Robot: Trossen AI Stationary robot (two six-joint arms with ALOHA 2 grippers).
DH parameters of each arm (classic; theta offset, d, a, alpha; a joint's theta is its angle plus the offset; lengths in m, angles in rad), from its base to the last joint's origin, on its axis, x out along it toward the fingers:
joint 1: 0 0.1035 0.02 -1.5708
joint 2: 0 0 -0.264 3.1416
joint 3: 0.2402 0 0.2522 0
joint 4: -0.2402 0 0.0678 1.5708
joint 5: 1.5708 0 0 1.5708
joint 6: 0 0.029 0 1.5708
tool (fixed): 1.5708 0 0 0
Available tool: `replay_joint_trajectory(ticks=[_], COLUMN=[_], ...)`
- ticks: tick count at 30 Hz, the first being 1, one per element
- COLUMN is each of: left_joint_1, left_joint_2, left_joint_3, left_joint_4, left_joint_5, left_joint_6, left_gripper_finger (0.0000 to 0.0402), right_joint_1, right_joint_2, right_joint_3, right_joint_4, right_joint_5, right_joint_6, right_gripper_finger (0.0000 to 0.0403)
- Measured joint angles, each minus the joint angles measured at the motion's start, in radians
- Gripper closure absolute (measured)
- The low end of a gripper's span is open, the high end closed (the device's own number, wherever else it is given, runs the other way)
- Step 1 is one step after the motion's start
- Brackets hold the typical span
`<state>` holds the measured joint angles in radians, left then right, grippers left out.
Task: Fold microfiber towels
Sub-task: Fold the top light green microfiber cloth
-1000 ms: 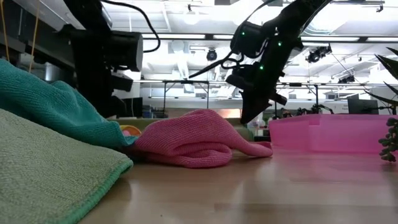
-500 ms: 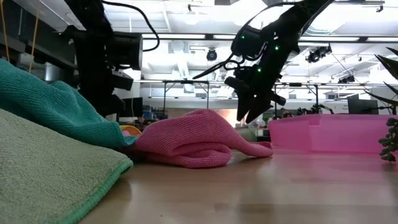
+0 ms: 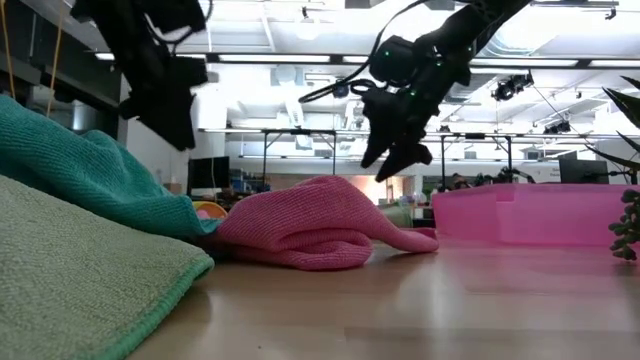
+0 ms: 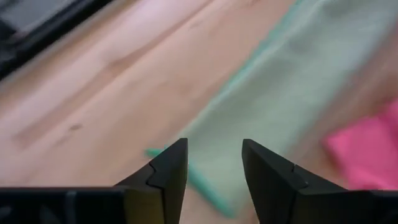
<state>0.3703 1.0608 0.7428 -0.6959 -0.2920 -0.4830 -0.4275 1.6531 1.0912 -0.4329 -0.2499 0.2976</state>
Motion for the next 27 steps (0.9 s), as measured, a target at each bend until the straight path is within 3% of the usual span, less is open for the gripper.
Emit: replay_joint_trajectory(ticks=[5, 11, 15, 21, 27], left_joint_1=[-0.025, -0.066, -0.085, -0.085, -0.085], left_joint_2=[-0.081, -0.100, -0.097, -0.096, -0.096], left_joint_3=[-0.089, -0.195, -0.208, -0.208, -0.208], left_joint_4=[0.087, 0.227, 0.276, 0.305, 0.304], left_joint_5=[0.032, 0.080, 0.073, 0.055, 0.042], left_joint_6=[-0.114, -0.203, -0.221, -0.221, -0.193], left_gripper_finger=[0.0257, 0.0257, 0.0257, 0.0257, 0.0257], right_joint_1=[0.012, 0.024, 0.022, 0.053, 0.121], right_joint_2=[0.000, 0.000, 0.000, 0.011, 0.034], right_joint_3=[-0.002, -0.075, -0.077, -0.079, -0.079], right_joint_4=[-0.123, -0.026, 0.031, 0.029, 0.036], right_joint_5=[-0.016, 0.017, 0.103, 0.130, 0.206], right_joint_6=[-0.075, -0.076, -0.052, -0.091, -0.135], right_gripper_finger=[0.0167, 0.0179, 0.0229, 0.0375, 0.0395])
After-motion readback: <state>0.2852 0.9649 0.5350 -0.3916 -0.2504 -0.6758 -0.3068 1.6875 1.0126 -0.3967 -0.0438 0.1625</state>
